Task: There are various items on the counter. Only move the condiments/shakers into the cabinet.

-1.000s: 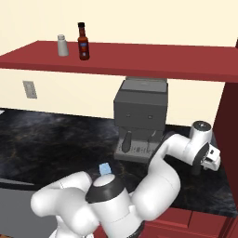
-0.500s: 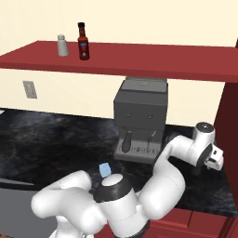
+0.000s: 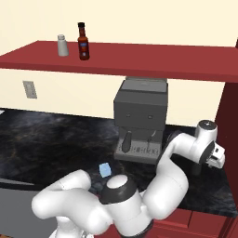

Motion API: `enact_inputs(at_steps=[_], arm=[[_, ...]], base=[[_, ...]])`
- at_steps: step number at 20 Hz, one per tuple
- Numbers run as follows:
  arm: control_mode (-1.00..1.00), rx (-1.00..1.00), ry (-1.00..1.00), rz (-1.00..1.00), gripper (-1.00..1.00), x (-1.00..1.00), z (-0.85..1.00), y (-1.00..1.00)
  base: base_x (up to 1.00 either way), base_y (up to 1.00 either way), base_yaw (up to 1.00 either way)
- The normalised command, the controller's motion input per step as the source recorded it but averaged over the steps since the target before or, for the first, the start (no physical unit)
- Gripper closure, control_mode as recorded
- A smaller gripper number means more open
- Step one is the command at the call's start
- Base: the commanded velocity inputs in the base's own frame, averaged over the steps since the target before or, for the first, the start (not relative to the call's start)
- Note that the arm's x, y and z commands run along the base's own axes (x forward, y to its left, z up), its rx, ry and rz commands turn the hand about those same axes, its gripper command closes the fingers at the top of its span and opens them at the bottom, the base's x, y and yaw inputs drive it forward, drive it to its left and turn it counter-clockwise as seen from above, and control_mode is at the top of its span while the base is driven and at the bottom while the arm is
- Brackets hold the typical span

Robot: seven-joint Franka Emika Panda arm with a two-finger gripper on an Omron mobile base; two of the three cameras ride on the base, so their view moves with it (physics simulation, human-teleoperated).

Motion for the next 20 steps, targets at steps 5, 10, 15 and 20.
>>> enact_inputs(at_steps=[5,10,15,20], arm=[[-1.00,0.00,0.00,0.00,-1.00,0.00,-0.02,0.00],[-1.00,0.00,0.00,0.00,-1.00,0.00,-0.04,0.09],[-1.00,0.00,0.00,0.00,-1.00,0.00,-0.03,0.10],[-1.00,0.00,0.00,0.00,-1.00,-0.02,-0.10,0.01]], base=[[0.00,0.00,0.00],[0.00,0.00,0.00],[0.00,0.00,0.00],[0.00,0.00,0.00]])
